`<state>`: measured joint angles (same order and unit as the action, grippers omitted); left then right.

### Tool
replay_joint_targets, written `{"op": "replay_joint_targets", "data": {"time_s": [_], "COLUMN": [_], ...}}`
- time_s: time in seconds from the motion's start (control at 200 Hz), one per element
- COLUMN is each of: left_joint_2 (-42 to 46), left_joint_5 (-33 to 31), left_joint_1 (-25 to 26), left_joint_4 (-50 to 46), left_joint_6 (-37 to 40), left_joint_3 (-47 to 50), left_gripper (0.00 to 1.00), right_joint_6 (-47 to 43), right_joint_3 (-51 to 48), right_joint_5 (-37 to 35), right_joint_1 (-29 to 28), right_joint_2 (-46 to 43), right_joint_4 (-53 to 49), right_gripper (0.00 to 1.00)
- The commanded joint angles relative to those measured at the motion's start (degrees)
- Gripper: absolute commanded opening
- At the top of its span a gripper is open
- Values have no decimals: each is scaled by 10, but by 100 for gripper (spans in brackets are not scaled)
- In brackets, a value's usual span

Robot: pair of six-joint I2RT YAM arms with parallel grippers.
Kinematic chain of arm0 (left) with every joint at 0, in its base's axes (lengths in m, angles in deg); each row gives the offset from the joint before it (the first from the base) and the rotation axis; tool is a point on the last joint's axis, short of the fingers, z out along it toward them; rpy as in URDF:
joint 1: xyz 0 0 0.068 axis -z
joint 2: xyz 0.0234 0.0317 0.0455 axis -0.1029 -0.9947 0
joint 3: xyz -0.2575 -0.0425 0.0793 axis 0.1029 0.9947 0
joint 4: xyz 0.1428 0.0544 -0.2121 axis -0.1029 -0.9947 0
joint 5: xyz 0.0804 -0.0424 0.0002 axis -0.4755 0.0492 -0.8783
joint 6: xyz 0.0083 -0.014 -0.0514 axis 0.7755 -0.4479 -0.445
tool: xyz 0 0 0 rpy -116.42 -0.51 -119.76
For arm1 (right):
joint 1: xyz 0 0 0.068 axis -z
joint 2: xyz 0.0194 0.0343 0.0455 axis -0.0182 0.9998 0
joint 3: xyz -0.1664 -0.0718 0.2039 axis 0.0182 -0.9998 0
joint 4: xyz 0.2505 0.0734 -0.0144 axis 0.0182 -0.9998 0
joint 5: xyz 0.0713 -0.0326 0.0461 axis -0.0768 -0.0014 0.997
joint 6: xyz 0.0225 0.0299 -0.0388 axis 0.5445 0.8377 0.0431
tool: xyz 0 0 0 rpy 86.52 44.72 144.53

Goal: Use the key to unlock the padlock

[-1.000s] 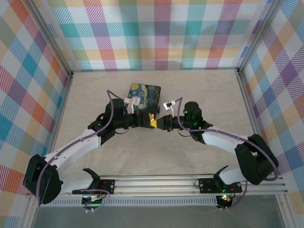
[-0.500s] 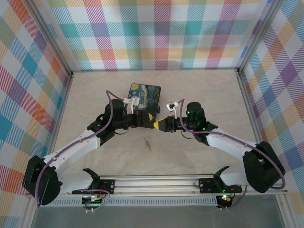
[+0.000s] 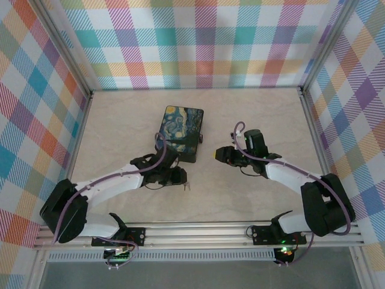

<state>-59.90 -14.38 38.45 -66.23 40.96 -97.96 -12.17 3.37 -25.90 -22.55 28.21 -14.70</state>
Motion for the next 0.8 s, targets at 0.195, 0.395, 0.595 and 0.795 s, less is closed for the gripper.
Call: {"op": "replay_joint_targets", "data": {"time_s": [0.195, 0.395, 0.595, 0.795], "left_joint_2": [-83, -100, -130, -148], "left_joint_5": [-78, -75, -88, -132], "left_joint_1": [14, 14, 14, 18], "left_joint_4": [43, 74, 74, 55], "left_joint_6": [-42, -64, -68, -77], "left_joint_3": [-5, -21, -40, -53], "left_gripper": [33, 33, 33, 33], "right_joint_6": [6, 12, 20, 21], "right_joint_3": [-10, -24, -26, -29], "right_joint_5": [16, 27, 39, 45], "right_joint_1": [-3, -3, -4, -4], "right_joint_2": [10, 19, 29, 32], "right_joint_4": [6, 25, 43, 50], "right_gripper": [37, 38, 38, 38]}}
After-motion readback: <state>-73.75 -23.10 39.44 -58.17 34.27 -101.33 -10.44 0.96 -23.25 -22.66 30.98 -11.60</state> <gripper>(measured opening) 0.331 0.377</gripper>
